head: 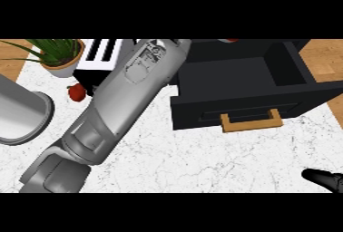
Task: Pick up the can, place it into the drawer and close the drawer
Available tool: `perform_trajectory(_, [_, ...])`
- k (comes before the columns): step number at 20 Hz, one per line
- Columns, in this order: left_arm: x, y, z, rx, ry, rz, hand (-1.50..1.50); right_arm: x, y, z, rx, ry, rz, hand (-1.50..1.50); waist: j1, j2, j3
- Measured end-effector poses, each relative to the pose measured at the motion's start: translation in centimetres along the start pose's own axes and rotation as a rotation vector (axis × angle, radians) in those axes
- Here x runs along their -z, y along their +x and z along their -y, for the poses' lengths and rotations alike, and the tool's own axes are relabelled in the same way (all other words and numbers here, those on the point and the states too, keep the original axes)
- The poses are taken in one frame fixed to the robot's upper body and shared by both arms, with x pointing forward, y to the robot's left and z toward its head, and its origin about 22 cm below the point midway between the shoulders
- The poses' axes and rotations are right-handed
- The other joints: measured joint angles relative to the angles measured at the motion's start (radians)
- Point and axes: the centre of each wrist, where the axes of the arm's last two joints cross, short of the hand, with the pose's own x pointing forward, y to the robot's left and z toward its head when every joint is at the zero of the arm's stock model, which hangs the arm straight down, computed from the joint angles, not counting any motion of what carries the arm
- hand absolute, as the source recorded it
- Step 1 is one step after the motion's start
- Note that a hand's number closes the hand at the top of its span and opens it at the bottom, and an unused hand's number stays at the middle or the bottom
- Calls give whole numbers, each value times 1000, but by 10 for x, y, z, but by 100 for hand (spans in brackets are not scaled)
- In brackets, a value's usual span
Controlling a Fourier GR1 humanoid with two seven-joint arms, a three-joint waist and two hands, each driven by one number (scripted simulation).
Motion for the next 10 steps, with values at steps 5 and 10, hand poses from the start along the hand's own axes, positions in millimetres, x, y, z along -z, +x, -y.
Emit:
perform_trajectory(5, [7,13,10,11,57,7,-150,6,6,-2,-8,8,8,-150,-7,6,0])
perform_trajectory(10, [12,19,13,9,94,15,-150,8,11,-2,-67,34,47,-150,-12,10,0])
